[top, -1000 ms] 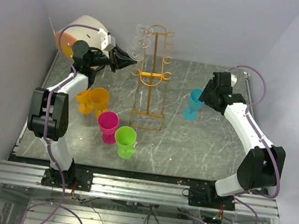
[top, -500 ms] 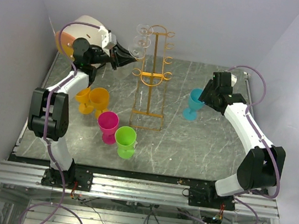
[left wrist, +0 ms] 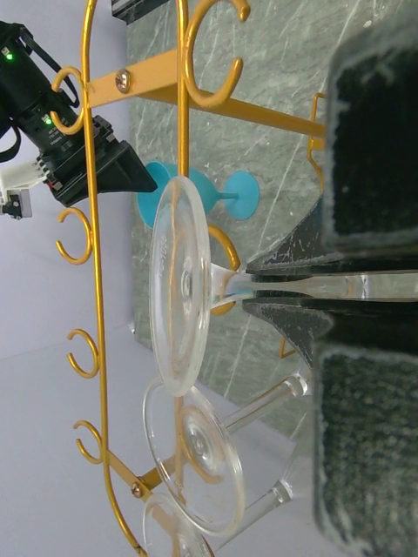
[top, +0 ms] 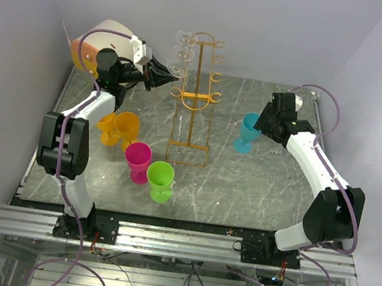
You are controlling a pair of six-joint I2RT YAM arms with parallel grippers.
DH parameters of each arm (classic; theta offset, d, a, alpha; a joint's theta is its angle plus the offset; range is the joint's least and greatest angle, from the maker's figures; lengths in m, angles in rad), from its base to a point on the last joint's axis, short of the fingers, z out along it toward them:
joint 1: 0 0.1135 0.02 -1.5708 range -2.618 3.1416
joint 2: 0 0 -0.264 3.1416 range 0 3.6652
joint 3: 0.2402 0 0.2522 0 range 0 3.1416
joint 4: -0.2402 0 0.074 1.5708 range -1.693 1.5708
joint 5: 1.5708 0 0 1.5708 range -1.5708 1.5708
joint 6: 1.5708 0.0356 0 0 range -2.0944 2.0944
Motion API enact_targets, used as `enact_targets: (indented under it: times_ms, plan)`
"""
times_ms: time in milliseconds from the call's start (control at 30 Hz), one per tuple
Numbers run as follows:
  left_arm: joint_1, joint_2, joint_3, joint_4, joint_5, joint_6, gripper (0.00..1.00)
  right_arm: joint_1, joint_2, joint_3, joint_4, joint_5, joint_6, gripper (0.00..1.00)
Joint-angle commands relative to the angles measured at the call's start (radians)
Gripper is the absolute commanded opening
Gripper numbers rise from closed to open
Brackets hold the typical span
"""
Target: Place the wine glass upside down on the wine glass rack
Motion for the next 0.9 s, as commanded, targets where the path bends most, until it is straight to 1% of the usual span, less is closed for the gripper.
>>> enact_targets:
  times_ms: [0, 200, 400, 433, 467, 567, 667, 733, 767, 833, 867]
  plan:
    - [-0.019, 0.011, 0.047, -0.042, 0.005, 0.066, 0.07, -0.007, -0.012, -0.013, 0.012, -0.001, -0.006, 0.57]
    - [-0.028, 0.015, 0.08, -0.186, -0.006, 0.167, 0.07, -0.008, 0.0, -0.016, 0.022, -0.009, -0.01, 0.57]
    - [-0.033, 0.009, 0.086, -0.236, -0.01, 0.206, 0.07, -0.008, 0.015, -0.025, 0.03, -0.02, -0.011, 0.56]
    - [-0.033, 0.01, 0.082, -0.236, -0.013, 0.207, 0.07, -0.009, 0.018, -0.026, 0.031, -0.022, -0.012, 0.54]
    - [-0.033, 0.008, 0.076, -0.236, -0.017, 0.211, 0.07, -0.008, 0.021, -0.026, 0.03, -0.023, -0.015, 0.51]
    - [-0.033, 0.004, 0.066, -0.252, -0.034, 0.228, 0.07, -0.009, 0.034, -0.027, 0.027, -0.024, -0.023, 0.37]
    - [-0.033, -0.001, 0.057, -0.265, -0.041, 0.242, 0.07, -0.01, 0.052, -0.032, 0.02, -0.018, -0.023, 0.31]
    - [-0.033, -0.003, 0.057, -0.277, -0.042, 0.252, 0.08, -0.01, 0.058, -0.038, 0.023, -0.018, -0.023, 0.24]
    - [-0.033, -0.005, 0.055, -0.283, -0.045, 0.256, 0.1, -0.009, 0.059, -0.039, 0.024, -0.017, -0.022, 0.2]
    - [-0.033, -0.007, 0.055, -0.29, -0.049, 0.258, 0.14, -0.01, 0.058, -0.038, 0.022, -0.014, -0.02, 0.03]
    - [-0.033, -0.009, 0.055, -0.294, -0.051, 0.259, 0.14, -0.01, 0.056, -0.033, 0.014, -0.011, -0.02, 0.0]
